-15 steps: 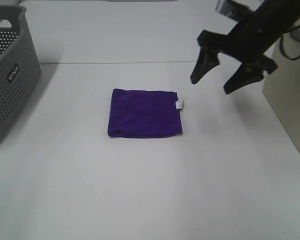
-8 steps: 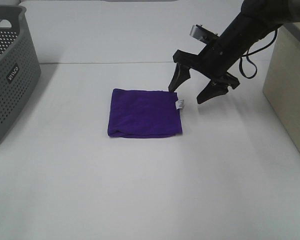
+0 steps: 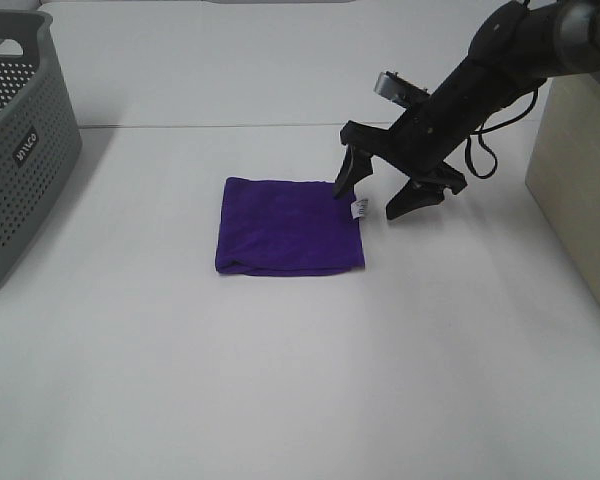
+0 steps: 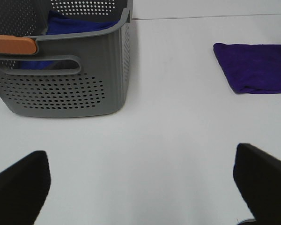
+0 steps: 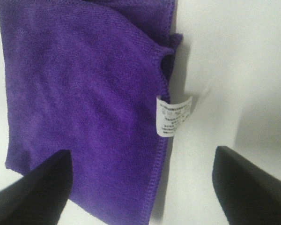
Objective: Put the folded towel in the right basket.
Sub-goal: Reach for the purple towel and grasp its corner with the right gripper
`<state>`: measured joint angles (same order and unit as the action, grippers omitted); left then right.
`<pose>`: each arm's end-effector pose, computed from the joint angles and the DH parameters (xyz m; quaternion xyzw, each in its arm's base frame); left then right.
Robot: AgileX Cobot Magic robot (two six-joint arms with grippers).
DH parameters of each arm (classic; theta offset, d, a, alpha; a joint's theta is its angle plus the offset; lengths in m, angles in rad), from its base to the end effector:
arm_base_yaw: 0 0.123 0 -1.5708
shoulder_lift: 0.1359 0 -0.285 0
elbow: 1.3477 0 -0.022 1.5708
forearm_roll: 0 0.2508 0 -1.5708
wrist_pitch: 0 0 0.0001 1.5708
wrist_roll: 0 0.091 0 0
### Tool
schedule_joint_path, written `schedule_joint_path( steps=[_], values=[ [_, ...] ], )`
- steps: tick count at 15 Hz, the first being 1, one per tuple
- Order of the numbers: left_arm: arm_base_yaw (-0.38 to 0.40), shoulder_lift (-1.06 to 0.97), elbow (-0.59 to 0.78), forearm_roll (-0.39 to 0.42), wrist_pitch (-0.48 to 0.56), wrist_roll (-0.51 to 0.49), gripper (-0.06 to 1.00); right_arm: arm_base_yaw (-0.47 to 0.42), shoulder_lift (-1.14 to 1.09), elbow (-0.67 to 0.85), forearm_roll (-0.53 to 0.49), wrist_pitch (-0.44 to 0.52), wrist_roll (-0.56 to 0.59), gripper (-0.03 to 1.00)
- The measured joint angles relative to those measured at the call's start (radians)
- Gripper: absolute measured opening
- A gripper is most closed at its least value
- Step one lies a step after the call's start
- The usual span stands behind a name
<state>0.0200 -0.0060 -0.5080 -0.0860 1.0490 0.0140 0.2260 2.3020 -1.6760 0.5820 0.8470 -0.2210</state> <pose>-0.0063 -0.0069 0.2807 -0.0008 0.8457 -0.0339 0.5326 0.4460 0.1410 0.1178 -0.0463 0.9677 0.2318 0.0879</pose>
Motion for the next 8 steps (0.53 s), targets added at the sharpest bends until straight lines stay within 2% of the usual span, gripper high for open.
schedule_joint_path(
  steps=[8],
  values=[
    [0.0, 0.0, 0.0, 0.0, 0.0, 0.0, 0.99, 0.0, 0.041, -0.001, 0.009, -0.009, 0.0, 0.79]
  ],
)
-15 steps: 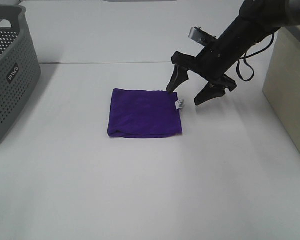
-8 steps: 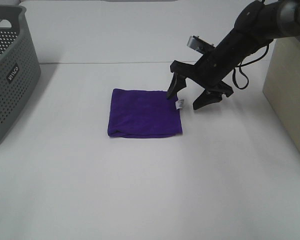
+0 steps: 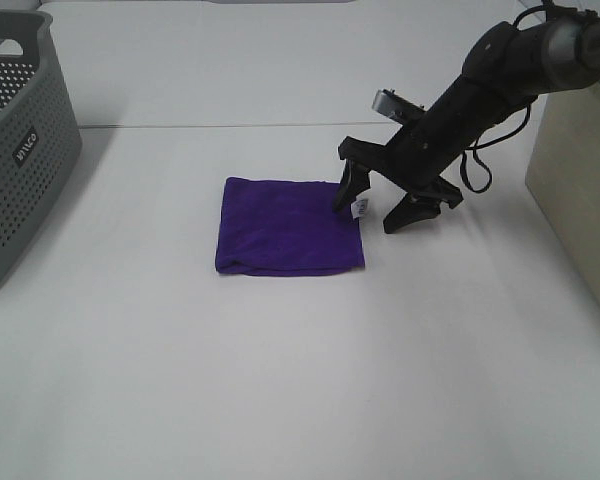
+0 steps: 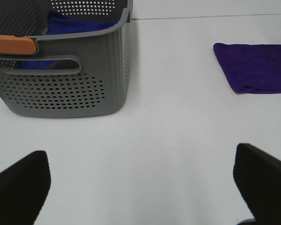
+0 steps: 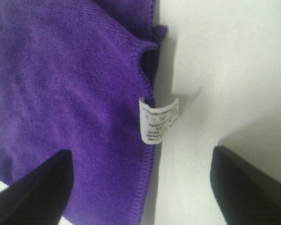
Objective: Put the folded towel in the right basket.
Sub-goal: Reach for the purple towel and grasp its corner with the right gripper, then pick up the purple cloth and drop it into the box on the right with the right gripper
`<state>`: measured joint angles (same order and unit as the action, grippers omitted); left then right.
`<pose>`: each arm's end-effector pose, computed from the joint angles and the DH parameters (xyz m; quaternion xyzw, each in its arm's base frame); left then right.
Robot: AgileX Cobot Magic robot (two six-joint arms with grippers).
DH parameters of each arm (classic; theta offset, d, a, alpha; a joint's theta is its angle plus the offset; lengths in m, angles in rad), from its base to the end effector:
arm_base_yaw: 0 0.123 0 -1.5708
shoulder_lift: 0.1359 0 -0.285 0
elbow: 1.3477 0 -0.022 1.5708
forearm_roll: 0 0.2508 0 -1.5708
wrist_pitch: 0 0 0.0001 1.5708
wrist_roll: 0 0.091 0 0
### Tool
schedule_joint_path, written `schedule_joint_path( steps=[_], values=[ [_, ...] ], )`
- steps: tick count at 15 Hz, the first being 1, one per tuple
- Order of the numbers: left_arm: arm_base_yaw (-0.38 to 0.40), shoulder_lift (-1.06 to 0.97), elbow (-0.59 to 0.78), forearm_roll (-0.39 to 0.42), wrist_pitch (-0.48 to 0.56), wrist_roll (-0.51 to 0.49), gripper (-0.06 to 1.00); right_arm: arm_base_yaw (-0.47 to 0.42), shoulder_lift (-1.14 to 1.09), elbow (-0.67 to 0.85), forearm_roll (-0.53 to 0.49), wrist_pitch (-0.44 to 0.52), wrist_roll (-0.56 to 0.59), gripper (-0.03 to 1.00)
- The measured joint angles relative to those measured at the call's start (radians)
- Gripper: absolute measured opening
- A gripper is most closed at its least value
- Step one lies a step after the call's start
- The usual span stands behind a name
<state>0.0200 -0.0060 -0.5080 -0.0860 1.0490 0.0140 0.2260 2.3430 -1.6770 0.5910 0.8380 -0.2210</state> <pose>-0.0063 -0.0069 0.2807 -0.0008 0.8457 -0.0339 0.5326 0.4465 0.1414 0.0992 -0.0382 0.9695 0.2310 0.0730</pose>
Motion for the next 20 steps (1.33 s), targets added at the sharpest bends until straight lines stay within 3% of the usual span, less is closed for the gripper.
schedule_joint_path(
  steps=[4, 7, 10, 11, 13, 15, 18, 20],
  values=[
    [0.0, 0.0, 0.0, 0.002, 0.0, 0.0, 0.99, 0.019, 0.017, -0.003, 0.037, -0.003, 0.0, 0.78],
    [0.0, 0.0, 0.0, 0.007, 0.0, 0.0, 0.99, 0.055, 0.049, -0.014, 0.148, -0.009, -0.001, 0.74],
    [0.0, 0.0, 0.0, 0.008, 0.0, 0.0, 0.99, 0.117, 0.07, -0.023, 0.195, -0.072, -0.001, 0.67],
    [0.0, 0.0, 0.0, 0.008, 0.0, 0.0, 0.99, 0.139, 0.075, -0.023, 0.194, -0.11, -0.001, 0.6],
    [0.0, 0.0, 0.0, 0.008, 0.0, 0.0, 0.99, 0.176, 0.087, -0.023, 0.182, -0.183, -0.001, 0.26],
    [0.0, 0.0, 0.0, 0.008, 0.0, 0.0, 0.99, 0.181, 0.091, -0.023, 0.182, -0.196, -0.001, 0.07],
    [0.0, 0.0, 0.0, 0.008, 0.0, 0.0, 0.99, 0.182, 0.089, -0.023, 0.181, -0.19, -0.001, 0.07],
    [0.0, 0.0, 0.0, 0.008, 0.0, 0.0, 0.99, 0.182, 0.05, -0.009, 0.125, -0.165, -0.001, 0.07]
  ],
)
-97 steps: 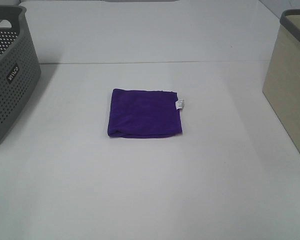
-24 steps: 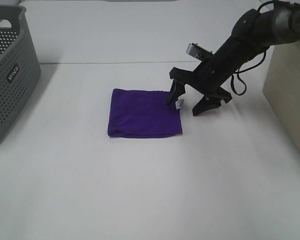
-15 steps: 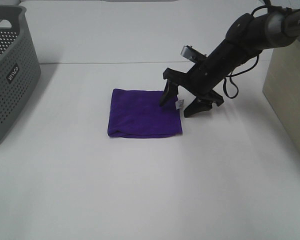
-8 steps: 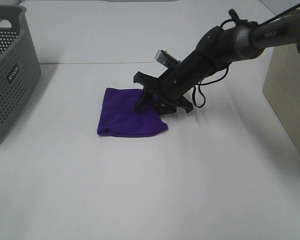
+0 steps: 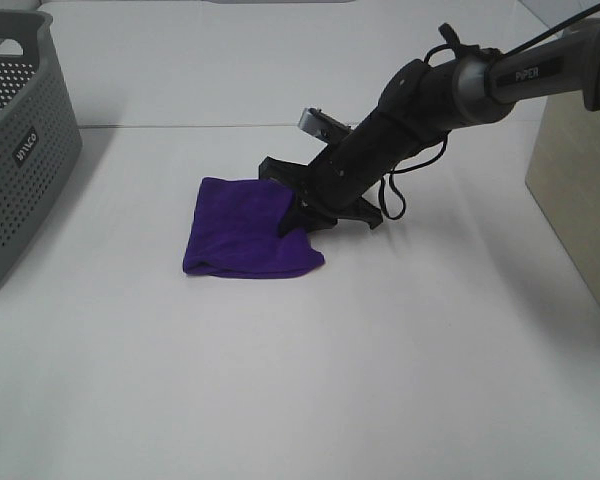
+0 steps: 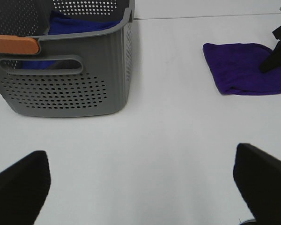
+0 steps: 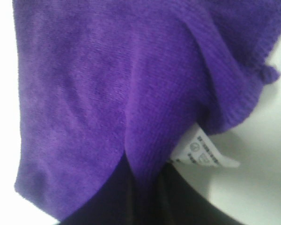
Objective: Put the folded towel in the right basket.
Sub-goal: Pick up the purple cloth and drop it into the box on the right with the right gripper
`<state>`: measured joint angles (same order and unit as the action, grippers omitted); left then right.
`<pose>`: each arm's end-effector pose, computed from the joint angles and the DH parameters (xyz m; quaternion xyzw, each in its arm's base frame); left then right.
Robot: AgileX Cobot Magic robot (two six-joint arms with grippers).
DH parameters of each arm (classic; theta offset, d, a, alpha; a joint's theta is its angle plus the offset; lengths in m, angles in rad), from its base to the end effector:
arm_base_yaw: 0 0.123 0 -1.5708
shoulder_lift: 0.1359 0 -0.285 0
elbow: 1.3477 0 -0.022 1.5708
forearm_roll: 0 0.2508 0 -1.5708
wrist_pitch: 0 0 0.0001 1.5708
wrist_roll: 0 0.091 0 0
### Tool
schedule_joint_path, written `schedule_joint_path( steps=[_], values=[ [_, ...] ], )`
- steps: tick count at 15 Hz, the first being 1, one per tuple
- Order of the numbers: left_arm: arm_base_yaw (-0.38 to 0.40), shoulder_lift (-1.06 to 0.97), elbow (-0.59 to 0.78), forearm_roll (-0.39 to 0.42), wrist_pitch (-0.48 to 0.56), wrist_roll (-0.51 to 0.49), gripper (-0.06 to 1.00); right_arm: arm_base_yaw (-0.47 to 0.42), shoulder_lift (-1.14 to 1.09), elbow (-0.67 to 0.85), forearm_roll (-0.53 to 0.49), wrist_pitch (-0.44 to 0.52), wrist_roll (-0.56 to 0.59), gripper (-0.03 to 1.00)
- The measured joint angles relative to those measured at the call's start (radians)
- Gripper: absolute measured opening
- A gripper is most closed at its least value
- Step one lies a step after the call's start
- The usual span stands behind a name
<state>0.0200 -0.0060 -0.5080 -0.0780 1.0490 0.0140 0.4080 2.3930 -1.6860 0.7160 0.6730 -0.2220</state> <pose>-0.0062 -0.0063 0.2806 -0.0010 0.8458 -0.0299 0.5326 0.4286 0.2259 0.0829 -0.0581 0.9566 0.2652 0.1056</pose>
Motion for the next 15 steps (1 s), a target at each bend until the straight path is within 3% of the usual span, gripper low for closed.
schedule_joint_path(
  steps=[6, 7, 10, 11, 15],
  values=[
    [0.0, 0.0, 0.0, 0.0, 0.0, 0.0, 0.99, -0.002, -0.426, -0.006, -0.272, 0.191, 0.002, 0.07],
    [0.0, 0.0, 0.0, 0.002, 0.0, 0.0, 0.99, -0.039, -0.541, -0.075, -0.41, 0.262, 0.033, 0.07],
    [0.0, 0.0, 0.0, 0.033, 0.0, 0.0, 0.99, -0.203, -0.613, -0.229, -0.578, 0.339, 0.073, 0.07],
    [0.0, 0.0, 0.0, 0.042, 0.0, 0.0, 0.99, -0.23, -0.612, -0.259, -0.605, 0.345, 0.078, 0.07],
    [0.0, 0.0, 0.0, 0.114, 0.0, -0.004, 0.99, -0.5, -0.613, -0.361, -0.701, 0.346, 0.083, 0.07]
  ],
)
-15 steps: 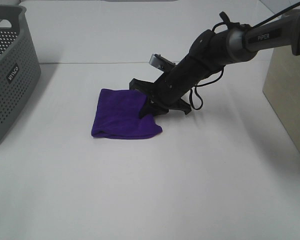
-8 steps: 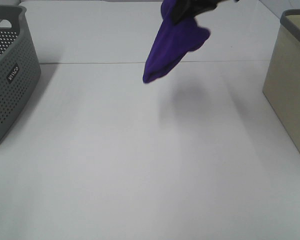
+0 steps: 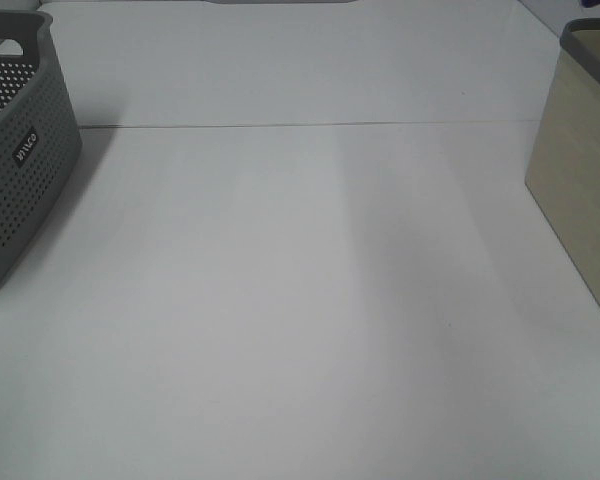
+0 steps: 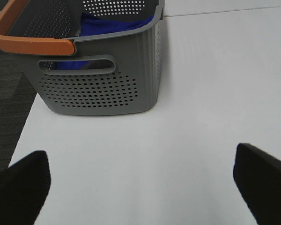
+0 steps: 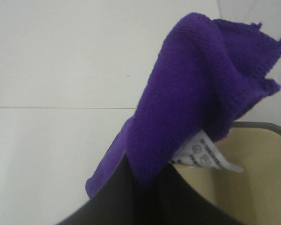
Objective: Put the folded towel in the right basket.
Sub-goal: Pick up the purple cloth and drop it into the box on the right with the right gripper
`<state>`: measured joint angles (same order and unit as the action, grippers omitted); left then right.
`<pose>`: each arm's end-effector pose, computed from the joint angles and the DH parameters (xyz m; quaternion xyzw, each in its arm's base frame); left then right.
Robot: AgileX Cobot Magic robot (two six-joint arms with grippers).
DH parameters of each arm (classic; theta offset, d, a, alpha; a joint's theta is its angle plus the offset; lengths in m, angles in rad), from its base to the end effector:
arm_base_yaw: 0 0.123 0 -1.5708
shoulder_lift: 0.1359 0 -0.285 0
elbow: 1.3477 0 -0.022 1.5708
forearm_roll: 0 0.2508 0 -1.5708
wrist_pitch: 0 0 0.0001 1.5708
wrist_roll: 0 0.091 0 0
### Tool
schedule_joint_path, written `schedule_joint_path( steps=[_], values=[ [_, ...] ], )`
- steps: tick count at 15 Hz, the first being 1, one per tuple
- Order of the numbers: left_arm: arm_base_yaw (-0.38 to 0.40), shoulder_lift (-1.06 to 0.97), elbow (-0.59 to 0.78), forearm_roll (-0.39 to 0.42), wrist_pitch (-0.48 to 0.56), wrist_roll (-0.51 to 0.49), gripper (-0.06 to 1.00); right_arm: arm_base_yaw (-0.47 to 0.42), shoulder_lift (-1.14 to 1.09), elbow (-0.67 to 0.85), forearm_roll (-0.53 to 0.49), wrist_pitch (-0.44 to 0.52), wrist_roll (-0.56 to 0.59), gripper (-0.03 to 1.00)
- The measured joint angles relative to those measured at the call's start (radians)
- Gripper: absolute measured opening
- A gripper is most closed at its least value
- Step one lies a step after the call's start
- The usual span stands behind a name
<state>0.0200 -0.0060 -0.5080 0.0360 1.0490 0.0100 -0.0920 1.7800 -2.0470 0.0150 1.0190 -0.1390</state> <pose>-0.0063 0.0027 0.2805 -0.0049 0.8463 0.0260 0.5320 0.3940 -0.0352 0.4426 -0.0204 0.8989 -0.0430 0.4356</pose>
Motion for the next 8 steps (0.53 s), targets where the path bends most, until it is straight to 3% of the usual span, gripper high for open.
schedule_joint_path(
  steps=[3, 8],
  values=[
    [0.0, 0.0, 0.0, 0.009, 0.0, 0.0, 0.99, -0.14, 0.037, -0.001, -0.003, 0.056, 0.006, 0.07],
    [0.0, 0.0, 0.0, 0.009, -0.001, 0.0, 0.99, -0.169, 0.133, -0.001, -0.015, 0.089, 0.044, 0.07]
  ],
)
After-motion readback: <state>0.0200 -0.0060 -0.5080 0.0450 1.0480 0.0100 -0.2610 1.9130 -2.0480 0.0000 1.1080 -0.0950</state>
